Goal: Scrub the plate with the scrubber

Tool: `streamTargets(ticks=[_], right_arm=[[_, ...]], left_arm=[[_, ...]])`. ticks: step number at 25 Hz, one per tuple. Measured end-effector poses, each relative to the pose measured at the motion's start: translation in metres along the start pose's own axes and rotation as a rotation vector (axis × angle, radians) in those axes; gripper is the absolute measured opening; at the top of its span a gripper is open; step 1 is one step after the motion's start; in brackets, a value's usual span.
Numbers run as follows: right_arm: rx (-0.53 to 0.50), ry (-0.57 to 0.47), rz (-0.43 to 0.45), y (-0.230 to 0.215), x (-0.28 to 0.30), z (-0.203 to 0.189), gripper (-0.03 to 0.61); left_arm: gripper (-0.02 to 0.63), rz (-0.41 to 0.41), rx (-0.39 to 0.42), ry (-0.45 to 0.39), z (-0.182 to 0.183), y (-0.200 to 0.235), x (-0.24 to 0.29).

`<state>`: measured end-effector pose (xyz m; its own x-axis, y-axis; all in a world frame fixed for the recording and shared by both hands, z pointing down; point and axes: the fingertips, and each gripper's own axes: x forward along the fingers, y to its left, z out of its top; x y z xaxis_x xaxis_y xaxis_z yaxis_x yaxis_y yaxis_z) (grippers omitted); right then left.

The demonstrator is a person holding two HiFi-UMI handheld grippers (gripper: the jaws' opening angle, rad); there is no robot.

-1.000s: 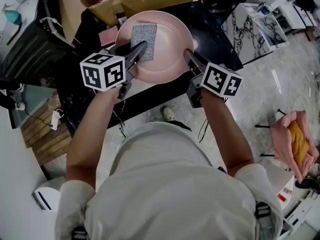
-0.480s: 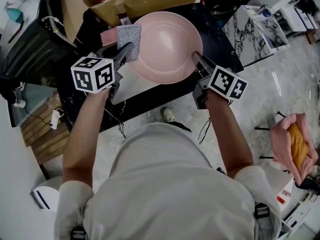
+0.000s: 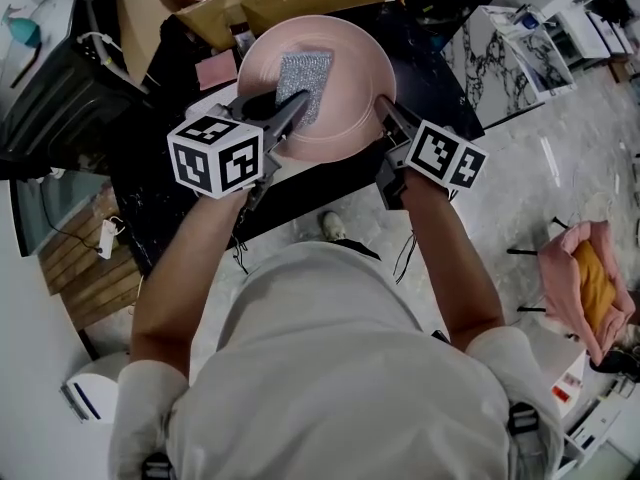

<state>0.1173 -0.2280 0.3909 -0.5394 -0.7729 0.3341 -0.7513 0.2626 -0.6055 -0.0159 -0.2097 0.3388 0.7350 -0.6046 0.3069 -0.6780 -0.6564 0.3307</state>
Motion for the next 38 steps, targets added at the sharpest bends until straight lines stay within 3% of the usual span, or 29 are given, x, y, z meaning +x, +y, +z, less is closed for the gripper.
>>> streamTargets(ticks=[9,19,38], right_arm=[[-0.003,0.006,0.015,0.014,0.007,-0.005,0.021],[0.006,-0.003,0.026,0.015,0.002,-0.004,0.023],[0.011,-0.004,0.016,0.002,-0.009,0.000,0.026]], left_arm=[[0.063,-0.108,-0.028,0.021,-0.015,-0.047,0.040],[0.063,-0.119,-0.141,0.015,-0.029,-0.033,0.042],[0.064,0.020,0.036,0.108,-0.032,0.019,0.003]])
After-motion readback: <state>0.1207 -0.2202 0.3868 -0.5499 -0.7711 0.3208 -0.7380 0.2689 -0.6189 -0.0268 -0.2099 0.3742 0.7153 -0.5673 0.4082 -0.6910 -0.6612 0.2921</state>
